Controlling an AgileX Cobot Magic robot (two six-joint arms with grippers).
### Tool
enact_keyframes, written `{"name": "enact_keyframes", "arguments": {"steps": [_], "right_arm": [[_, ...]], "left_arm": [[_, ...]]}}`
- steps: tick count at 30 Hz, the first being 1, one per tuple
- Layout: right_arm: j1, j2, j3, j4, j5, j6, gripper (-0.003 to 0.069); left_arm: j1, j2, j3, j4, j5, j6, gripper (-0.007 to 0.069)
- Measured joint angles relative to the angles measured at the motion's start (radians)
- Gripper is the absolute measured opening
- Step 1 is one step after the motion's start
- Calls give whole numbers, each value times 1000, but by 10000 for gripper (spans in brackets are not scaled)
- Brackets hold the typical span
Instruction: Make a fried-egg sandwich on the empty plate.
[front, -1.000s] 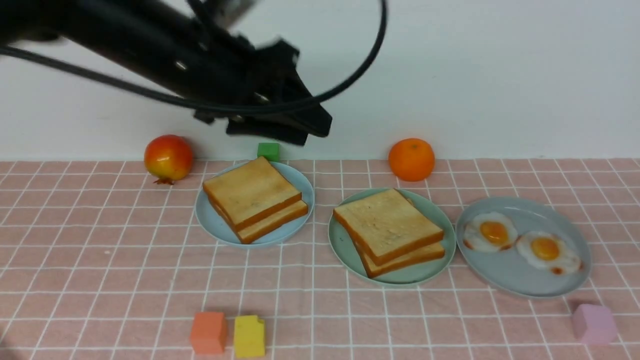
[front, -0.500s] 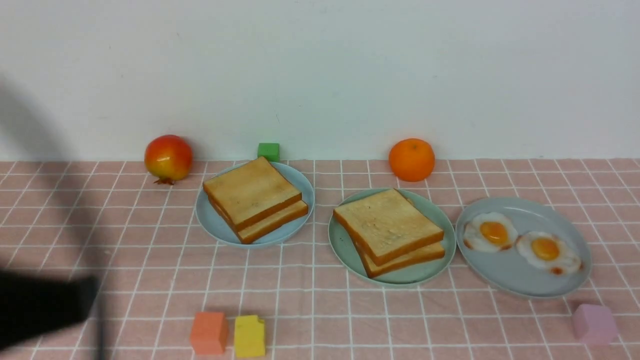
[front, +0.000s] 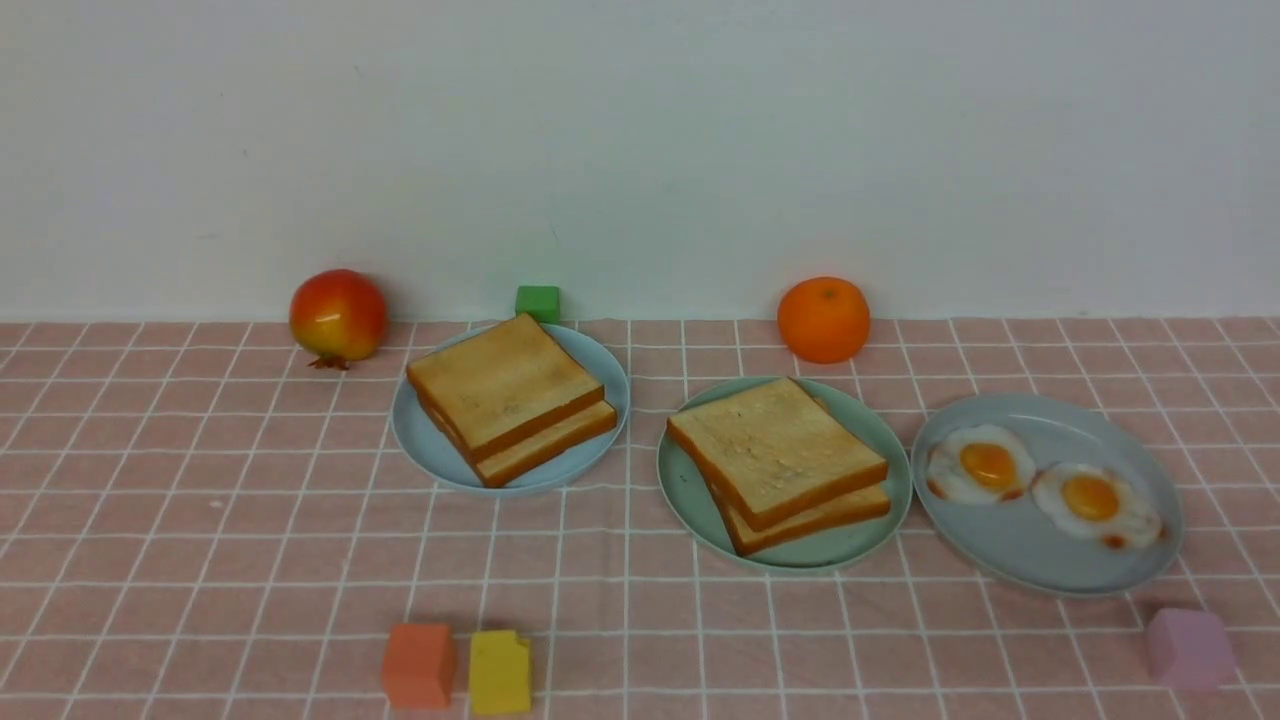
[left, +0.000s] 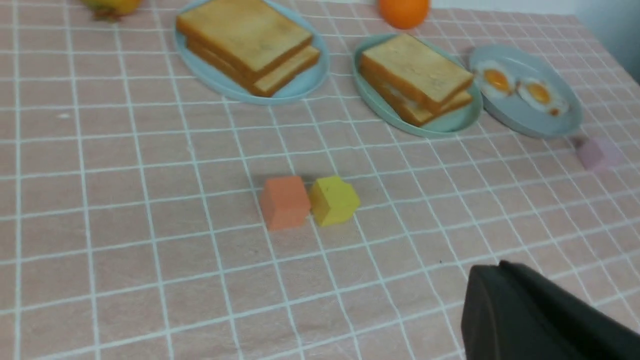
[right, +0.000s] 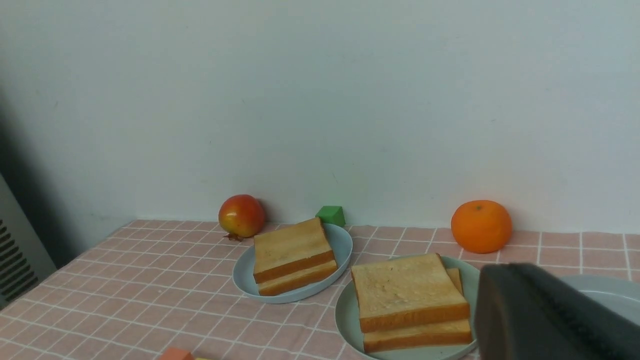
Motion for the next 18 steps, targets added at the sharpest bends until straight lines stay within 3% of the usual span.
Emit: {"name": "enact_keyframes", "arguments": {"steps": [5, 10, 14, 18], "right_arm": [[0, 0, 0, 0, 0, 1, -3], [0, 0, 0, 0, 0, 1, -2], [0, 0, 0, -3, 0, 1, -1], [0, 0, 0, -3, 0, 1, 1]], "left_arm": [[0, 9, 0, -15, -17, -74, 12], [0, 9, 0, 4, -31, -72, 12], [0, 12, 8, 118, -124, -48, 12], [10, -3, 136, 281, -337, -90, 12]]}}
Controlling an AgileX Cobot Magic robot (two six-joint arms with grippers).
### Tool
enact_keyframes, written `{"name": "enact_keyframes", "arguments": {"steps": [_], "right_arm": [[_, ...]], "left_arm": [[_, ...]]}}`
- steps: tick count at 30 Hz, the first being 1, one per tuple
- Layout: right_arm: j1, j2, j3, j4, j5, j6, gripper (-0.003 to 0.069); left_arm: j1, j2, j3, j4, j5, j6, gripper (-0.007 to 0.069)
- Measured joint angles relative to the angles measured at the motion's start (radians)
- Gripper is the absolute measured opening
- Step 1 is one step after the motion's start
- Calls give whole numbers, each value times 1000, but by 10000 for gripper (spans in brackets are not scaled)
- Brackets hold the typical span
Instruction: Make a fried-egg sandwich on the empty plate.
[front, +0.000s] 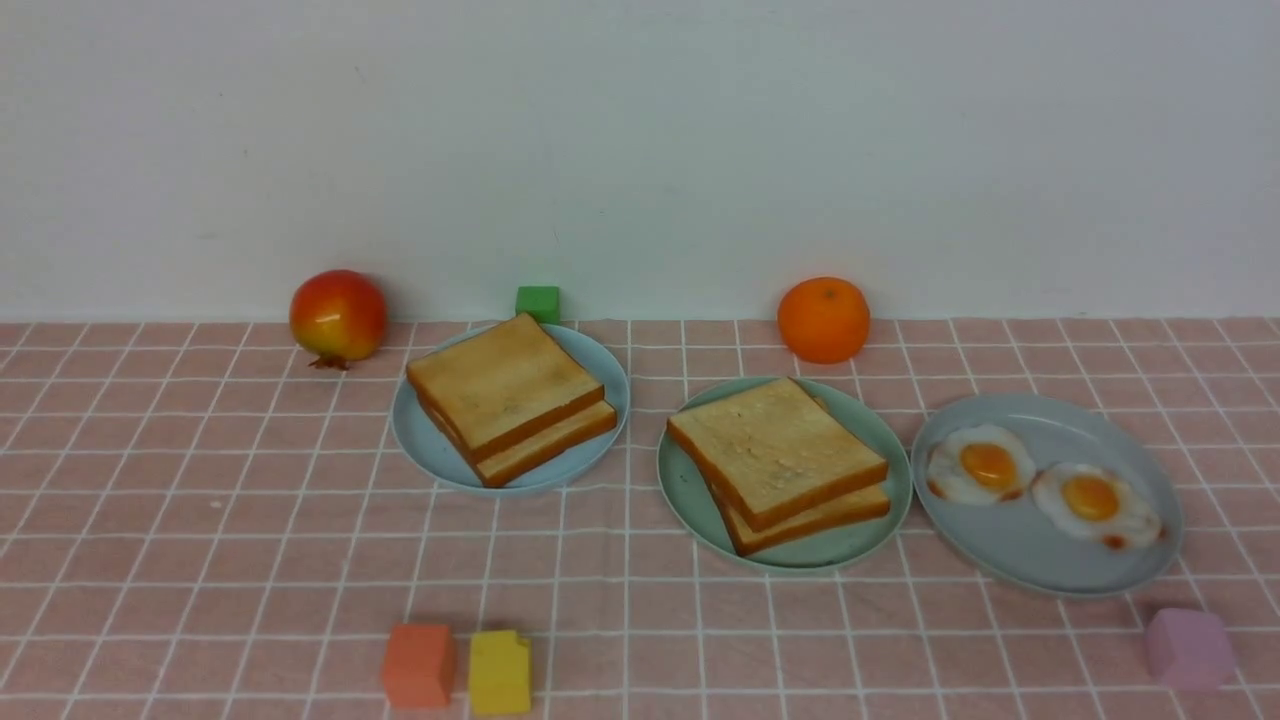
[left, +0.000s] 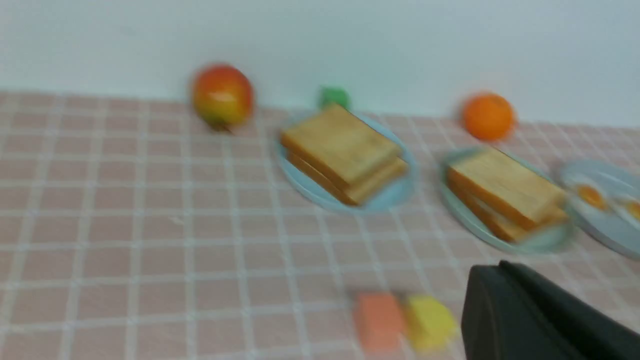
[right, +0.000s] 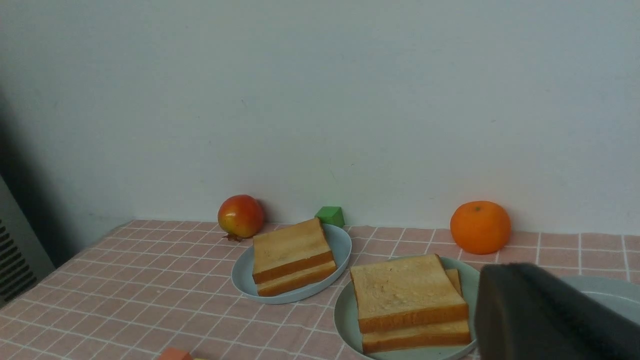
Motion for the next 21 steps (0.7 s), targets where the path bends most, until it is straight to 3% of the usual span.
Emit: {"name": "enact_keyframes", "arguments": {"steps": [5, 11, 21], "right_arm": [[0, 0, 0, 0, 0, 0, 4], [0, -1, 0, 0, -2, 0, 11], [0, -1, 0, 0, -3, 0, 15]], "left_arm": [[114, -124, 269, 93, -193, -23, 12], [209, -215, 534, 92, -219, -25, 12], [206, -216, 567, 95, -275, -27, 12]]}}
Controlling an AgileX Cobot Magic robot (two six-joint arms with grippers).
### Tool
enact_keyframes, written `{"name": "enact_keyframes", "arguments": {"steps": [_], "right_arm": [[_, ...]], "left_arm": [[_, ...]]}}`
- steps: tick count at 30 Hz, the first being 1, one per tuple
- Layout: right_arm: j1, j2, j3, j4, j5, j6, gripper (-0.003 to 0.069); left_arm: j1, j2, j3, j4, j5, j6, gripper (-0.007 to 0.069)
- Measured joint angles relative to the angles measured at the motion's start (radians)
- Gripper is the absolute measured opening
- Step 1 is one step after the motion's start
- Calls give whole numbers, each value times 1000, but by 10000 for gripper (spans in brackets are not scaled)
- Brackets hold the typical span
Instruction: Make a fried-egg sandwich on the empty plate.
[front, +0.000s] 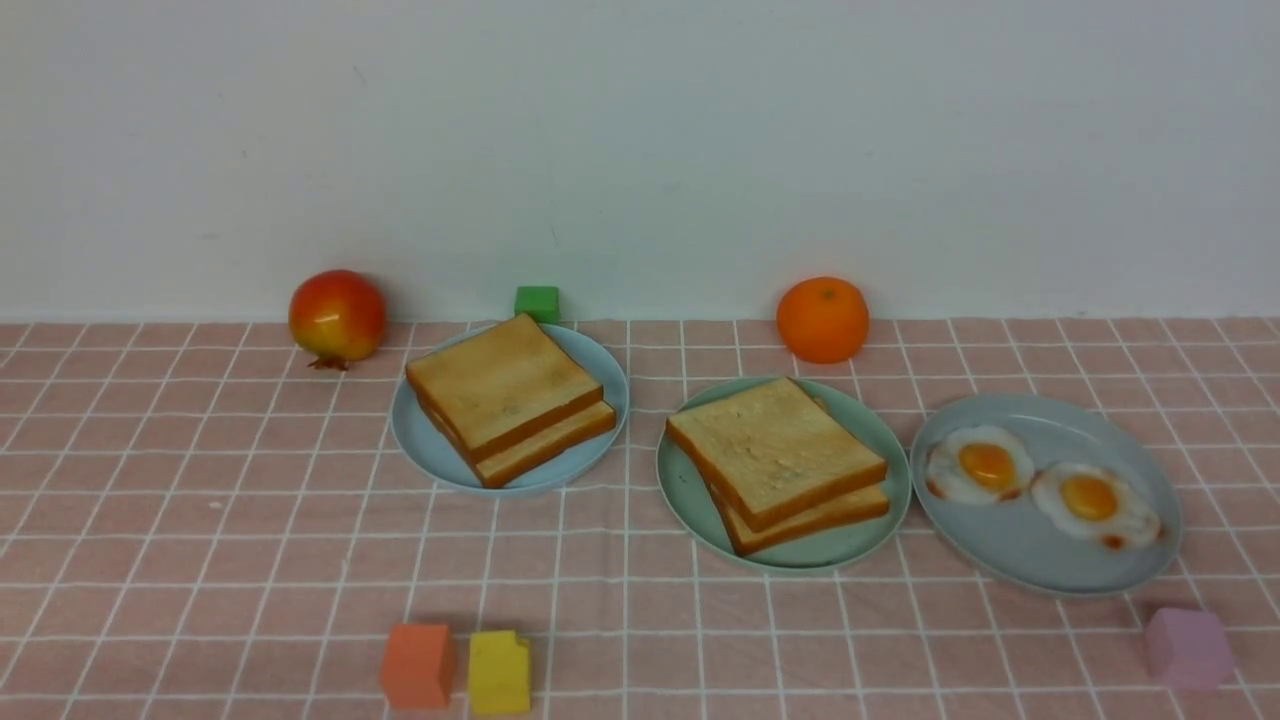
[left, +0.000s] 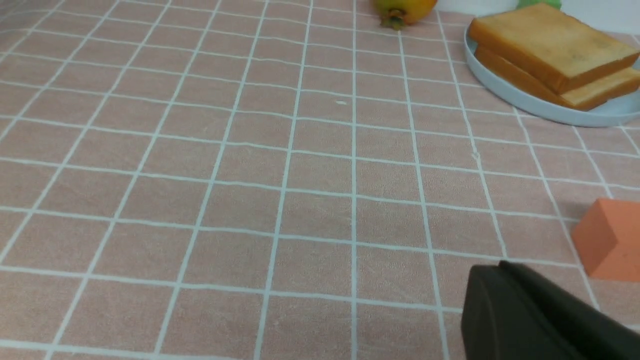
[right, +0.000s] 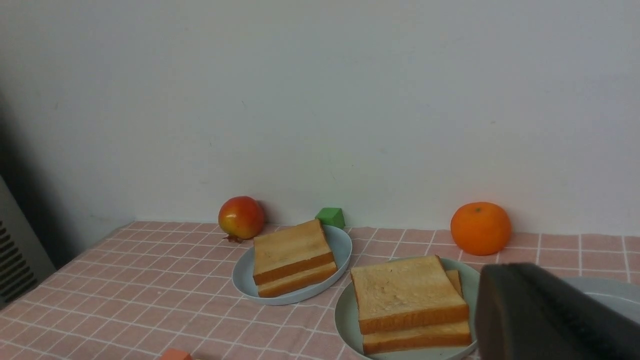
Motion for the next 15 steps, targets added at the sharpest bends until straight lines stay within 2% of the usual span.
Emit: {"name": "enact_keyframes", "arguments": {"steps": [11, 15], "right_arm": [[-1, 0, 0, -1, 0, 0, 17], [-68, 0, 0, -23, 4, 0, 19]], "left_arm": [[0, 0, 0, 1, -2, 0, 13], [0, 0, 0, 1, -2, 0, 13]]}}
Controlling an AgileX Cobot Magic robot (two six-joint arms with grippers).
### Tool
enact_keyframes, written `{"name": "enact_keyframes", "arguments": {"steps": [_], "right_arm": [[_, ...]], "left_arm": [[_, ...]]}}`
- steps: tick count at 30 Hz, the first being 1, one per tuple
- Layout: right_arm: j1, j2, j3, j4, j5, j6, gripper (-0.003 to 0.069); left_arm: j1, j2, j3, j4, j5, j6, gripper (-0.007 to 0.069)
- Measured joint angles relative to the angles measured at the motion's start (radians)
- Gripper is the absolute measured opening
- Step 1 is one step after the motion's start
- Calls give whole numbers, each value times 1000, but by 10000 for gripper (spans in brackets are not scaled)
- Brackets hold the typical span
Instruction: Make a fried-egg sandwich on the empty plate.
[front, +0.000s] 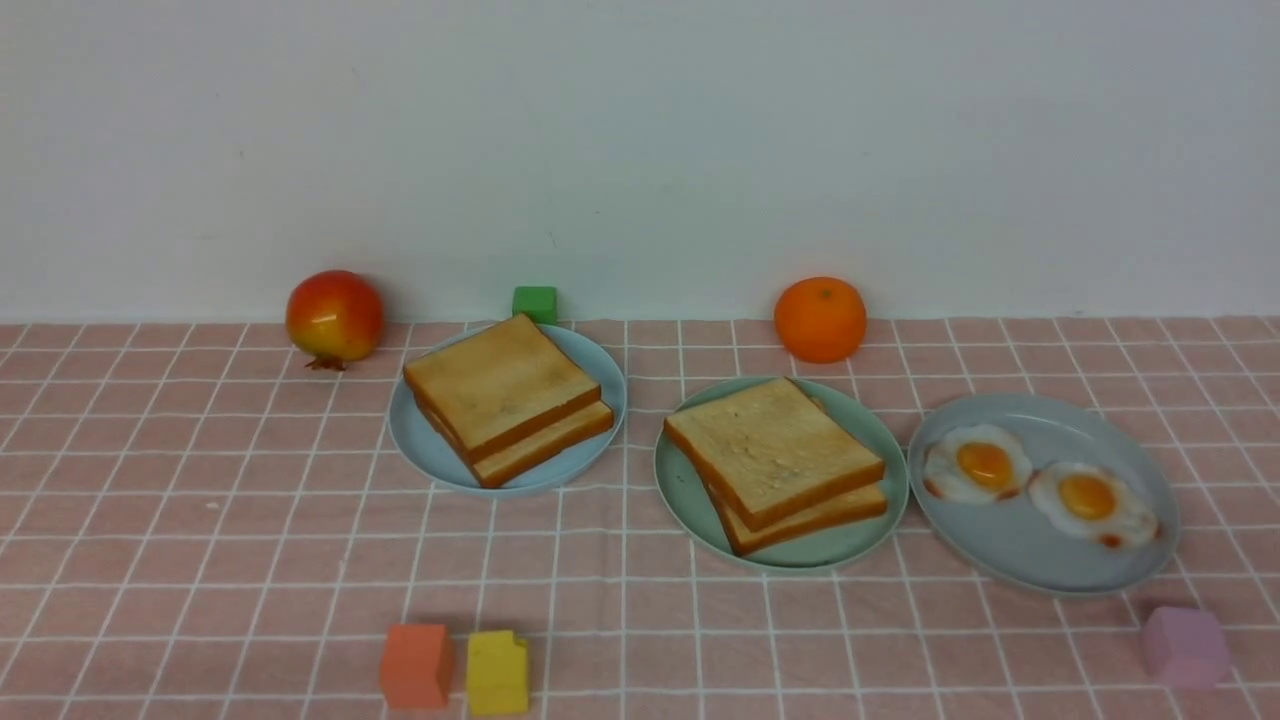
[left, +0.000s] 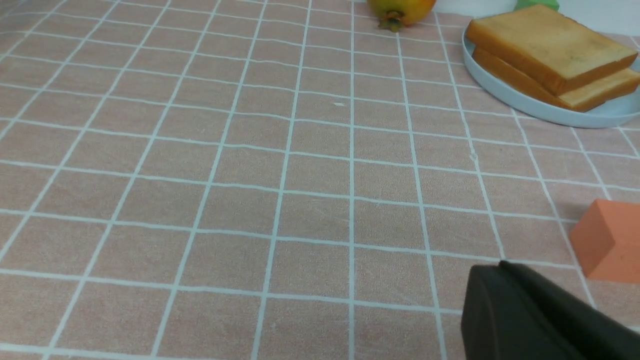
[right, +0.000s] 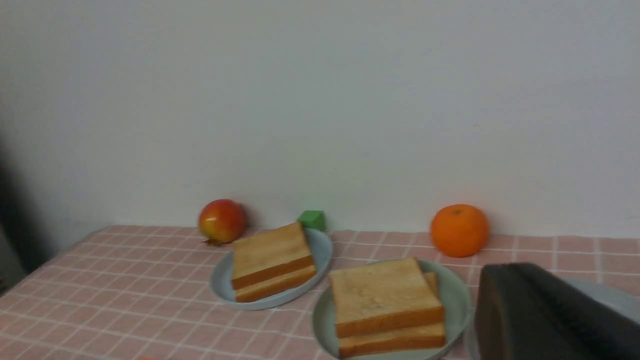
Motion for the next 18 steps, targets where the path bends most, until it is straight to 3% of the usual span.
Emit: {"name": "enact_keyframes", "arguments": {"steps": [1, 7, 13, 18], "right_arm": [[-101, 0, 4, -5, -1, 0, 21], [-301, -16, 107, -44, -44, 0, 25], [-396, -18, 239, -37, -83, -12, 29], [-413, -27, 364, 104, -58, -124, 32]], "left_arm": [[0, 0, 0, 0, 0, 0, 13], [0, 0, 0, 0, 0, 0, 13], [-2, 0, 1, 0, 0, 0, 13], [-2, 0, 1, 0, -3, 0, 13]]}}
